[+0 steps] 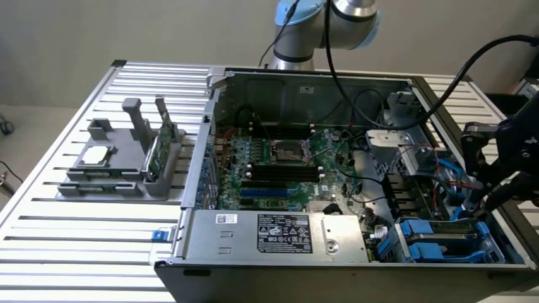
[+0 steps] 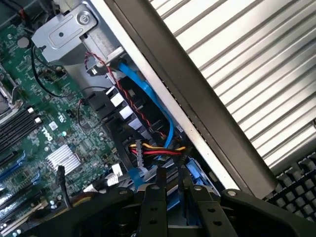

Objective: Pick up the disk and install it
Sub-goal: 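Insert the first disk wire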

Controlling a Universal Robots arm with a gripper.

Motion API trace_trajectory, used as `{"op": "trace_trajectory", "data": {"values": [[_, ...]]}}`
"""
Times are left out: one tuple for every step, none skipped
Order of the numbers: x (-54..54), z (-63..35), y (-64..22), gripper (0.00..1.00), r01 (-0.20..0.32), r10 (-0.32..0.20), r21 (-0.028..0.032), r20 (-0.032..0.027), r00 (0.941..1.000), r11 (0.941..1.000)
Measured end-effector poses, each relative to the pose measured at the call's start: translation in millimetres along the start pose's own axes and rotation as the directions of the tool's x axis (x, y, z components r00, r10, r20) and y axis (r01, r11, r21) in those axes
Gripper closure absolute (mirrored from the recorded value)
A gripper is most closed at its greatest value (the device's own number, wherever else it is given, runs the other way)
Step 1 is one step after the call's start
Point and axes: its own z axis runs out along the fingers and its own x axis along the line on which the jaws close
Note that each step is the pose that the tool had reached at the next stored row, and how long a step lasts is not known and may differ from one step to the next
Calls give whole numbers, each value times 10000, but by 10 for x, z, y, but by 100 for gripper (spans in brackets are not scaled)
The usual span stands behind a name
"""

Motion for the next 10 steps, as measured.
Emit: {"op": "trace_trajectory", "data": {"values": [[0, 18, -1, 75, -189, 189, 1, 15, 9998, 9998], [0, 36, -3, 75, -369, 369, -1, 26, 9993, 9993], [0, 51, -3, 75, -554, 554, 2, 42, 9985, 9985], [0, 70, -5, 75, -733, 733, 0, 54, 9973, 9973], [0, 83, -6, 75, -912, 912, 2, 70, 9958, 9958], [1, 94, -7, 75, -1089, 1089, 1, 83, 9940, 9941], [1, 99, -7, 75, -1268, 1268, 1, 97, 9919, 9919], [1, 99, -7, 75, -1420, 1420, 1, 109, 9898, 9899], [0, 99, -8, 75, -1525, 1525, 3, 116, 9882, 9883], [0, 100, -9, 75, -1576, 1576, 7, 112, 9874, 9875]]}}
